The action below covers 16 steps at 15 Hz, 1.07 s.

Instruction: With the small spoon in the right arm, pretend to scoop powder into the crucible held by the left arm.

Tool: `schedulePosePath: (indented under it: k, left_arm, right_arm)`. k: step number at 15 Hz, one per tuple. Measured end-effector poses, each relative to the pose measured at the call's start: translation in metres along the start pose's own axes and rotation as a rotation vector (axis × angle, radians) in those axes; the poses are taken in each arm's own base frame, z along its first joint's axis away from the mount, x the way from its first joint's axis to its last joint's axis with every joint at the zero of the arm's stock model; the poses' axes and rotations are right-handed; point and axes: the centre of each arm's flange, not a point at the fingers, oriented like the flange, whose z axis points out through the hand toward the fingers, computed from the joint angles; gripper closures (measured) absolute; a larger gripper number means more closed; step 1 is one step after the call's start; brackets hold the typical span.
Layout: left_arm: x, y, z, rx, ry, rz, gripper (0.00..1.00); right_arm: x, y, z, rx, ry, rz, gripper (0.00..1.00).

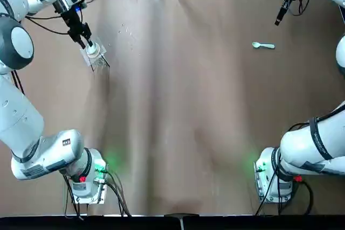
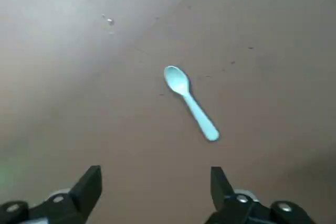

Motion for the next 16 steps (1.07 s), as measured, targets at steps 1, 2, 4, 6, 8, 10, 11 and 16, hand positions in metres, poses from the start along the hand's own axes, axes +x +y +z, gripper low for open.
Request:
schedulePosePath:
  k: [1, 2, 4, 6, 8, 10, 11, 16]
  left_arm:
    - [0.000, 0.000, 0.000, 0.000, 0.000, 0.000, 0.39]
    - [0.000, 0.000, 0.001, -0.001, -0.001, 0.000, 0.44]
    - [-0.001, -0.001, 0.002, -0.002, -0.003, -0.002, 0.45]
    - [-0.001, -0.002, 0.003, -0.003, -0.005, -0.003, 0.49]
    - [0.000, -0.003, 0.004, -0.004, -0.007, -0.004, 0.52]
    - [0.000, -0.004, 0.005, -0.006, -0.009, -0.004, 0.58]
    - [0.001, -0.004, 0.006, -0.006, -0.010, -0.004, 0.59]
    - [0.002, -0.005, 0.009, -0.009, -0.016, -0.006, 0.59]
  right_arm:
    - [0.001, 0.003, 0.005, -0.008, -0.007, -0.041, 0.00]
    - [0.002, 0.007, 0.011, -0.023, -0.014, -0.104, 0.00]
    - [-0.001, 0.018, 0.024, -0.039, -0.015, -0.244, 0.00]
    - [-0.013, 0.032, 0.043, -0.028, -0.013, -0.382, 0.00]
    - [-0.016, 0.042, 0.067, -0.023, -0.008, -0.464, 0.00]
    - [-0.011, 0.045, 0.092, -0.001, -0.014, -0.493, 0.02]
    - [-0.009, 0.046, 0.104, 0.009, -0.018, -0.502, 0.02]
    - [-0.001, 0.047, 0.132, -0.016, -0.033, -0.541, 0.24]
